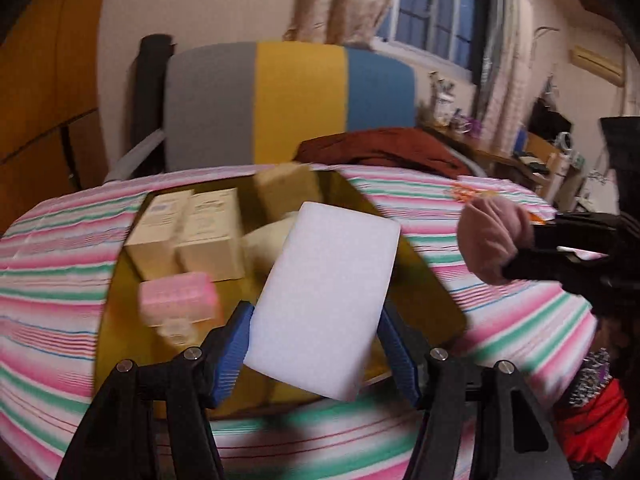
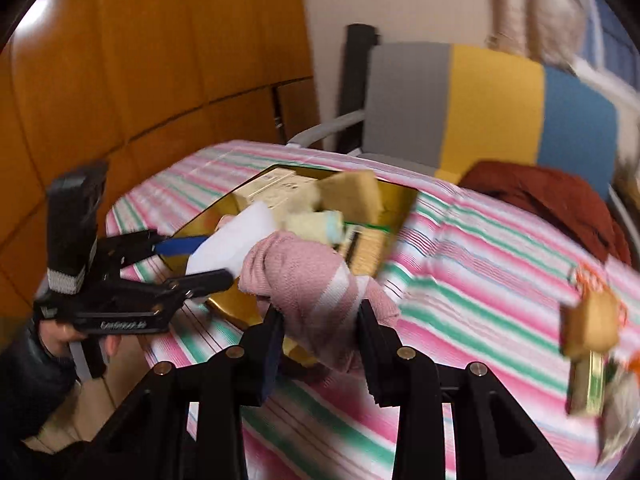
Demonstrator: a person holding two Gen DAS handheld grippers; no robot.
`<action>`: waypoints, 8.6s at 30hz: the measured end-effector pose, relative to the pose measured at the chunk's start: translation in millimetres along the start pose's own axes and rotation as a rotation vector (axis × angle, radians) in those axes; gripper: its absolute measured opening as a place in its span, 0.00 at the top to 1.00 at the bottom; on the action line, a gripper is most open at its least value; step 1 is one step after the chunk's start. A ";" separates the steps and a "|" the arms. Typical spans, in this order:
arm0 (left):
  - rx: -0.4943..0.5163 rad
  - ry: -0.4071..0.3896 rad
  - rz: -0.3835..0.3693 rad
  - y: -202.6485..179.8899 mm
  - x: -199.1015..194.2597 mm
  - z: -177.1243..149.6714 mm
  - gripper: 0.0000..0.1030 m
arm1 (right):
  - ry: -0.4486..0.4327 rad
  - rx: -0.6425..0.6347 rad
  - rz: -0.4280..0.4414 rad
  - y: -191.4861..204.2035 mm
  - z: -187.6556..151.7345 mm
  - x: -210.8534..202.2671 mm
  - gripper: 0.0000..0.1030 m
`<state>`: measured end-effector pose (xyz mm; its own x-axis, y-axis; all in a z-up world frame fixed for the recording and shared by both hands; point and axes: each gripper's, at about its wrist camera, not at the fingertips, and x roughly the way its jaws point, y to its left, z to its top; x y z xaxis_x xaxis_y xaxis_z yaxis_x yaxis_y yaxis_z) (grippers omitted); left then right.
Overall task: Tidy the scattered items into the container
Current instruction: 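Carry the white sponge and pink sock toward the gold tray, then lower the sponge and sock into the tray and open both tools, then withdraw both tools from the tray toward the remaining items, then grasp the orange-and-white food packet with the right tool, then reach left tool toward the green box while right tool holds the packet, then grasp the green mugwort-oil box with the left tool, then carry the green box and orange-and-white packet over the gold tray with both tools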
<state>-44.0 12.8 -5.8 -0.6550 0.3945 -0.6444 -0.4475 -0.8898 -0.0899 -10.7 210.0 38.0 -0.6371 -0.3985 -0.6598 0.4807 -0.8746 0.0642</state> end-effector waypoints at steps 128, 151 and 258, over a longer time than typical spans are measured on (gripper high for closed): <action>0.270 0.166 -0.385 -229.7 77.7 -15.8 0.18 | 0.410 0.045 -0.424 -290.0 -124.0 -71.6 0.40; 0.555 0.234 -0.620 -336.0 166.4 75.3 0.25 | 0.423 0.114 -0.387 -312.5 -126.3 -77.0 0.40; 0.340 0.243 -0.451 -299.6 144.4 25.8 0.69 | 0.415 0.079 -0.448 -300.8 -125.9 -71.1 0.41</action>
<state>-20.3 342.2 -52.3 -0.2167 0.6159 -0.7575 -0.8434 -0.5088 -0.1724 -34.1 536.2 -28.6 -0.4717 0.1390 -0.8708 0.1646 -0.9563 -0.2418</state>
